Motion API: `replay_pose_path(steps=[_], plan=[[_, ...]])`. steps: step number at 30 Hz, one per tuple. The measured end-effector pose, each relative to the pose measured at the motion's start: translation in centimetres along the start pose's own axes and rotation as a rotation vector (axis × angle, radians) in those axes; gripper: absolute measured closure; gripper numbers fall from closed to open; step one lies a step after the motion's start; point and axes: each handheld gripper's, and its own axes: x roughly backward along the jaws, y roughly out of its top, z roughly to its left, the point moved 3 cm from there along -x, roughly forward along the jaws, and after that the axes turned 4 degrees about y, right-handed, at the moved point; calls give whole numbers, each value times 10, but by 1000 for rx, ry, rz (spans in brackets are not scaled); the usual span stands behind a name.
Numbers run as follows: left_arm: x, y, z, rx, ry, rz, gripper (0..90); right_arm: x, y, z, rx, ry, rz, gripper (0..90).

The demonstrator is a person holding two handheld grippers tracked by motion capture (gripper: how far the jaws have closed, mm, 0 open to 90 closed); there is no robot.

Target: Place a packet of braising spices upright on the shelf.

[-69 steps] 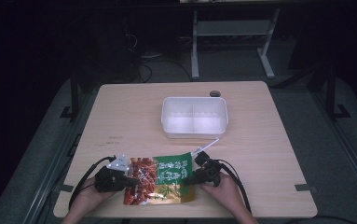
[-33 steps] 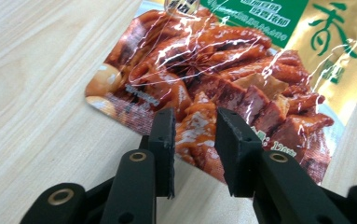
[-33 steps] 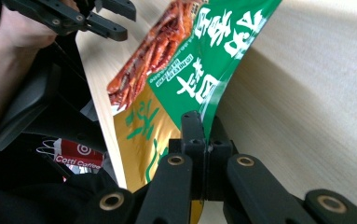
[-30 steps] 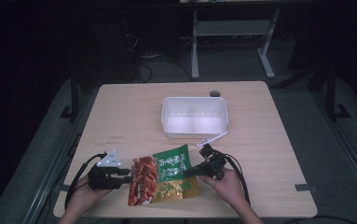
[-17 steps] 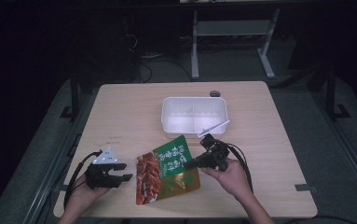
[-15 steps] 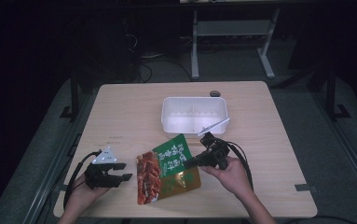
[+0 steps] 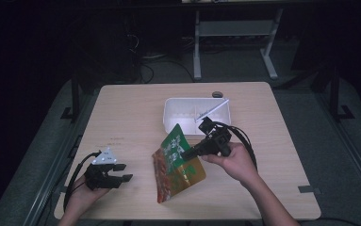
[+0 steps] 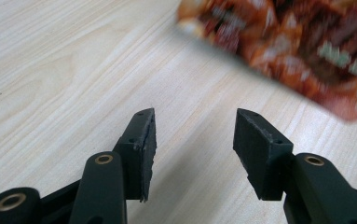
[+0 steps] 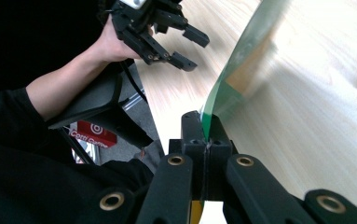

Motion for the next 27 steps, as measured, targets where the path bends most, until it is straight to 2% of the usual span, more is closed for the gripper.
replay_pose_path(steps=[4, 10, 16, 27], plan=[[0, 0, 0, 4, -2, 0, 485, 7, 12, 11, 41, -36, 50, 900], [0, 0, 1, 3, -4, -1, 483, 22, 30, 27, 70, -105, 136, 900], [-1, 0, 0, -3, -10, 3, 474, 42, 42, 30, 86, -158, 144, 900], [-2, -1, 2, 9, -14, 2, 451, 73, 64, 29, 100, -227, 120, 900]])
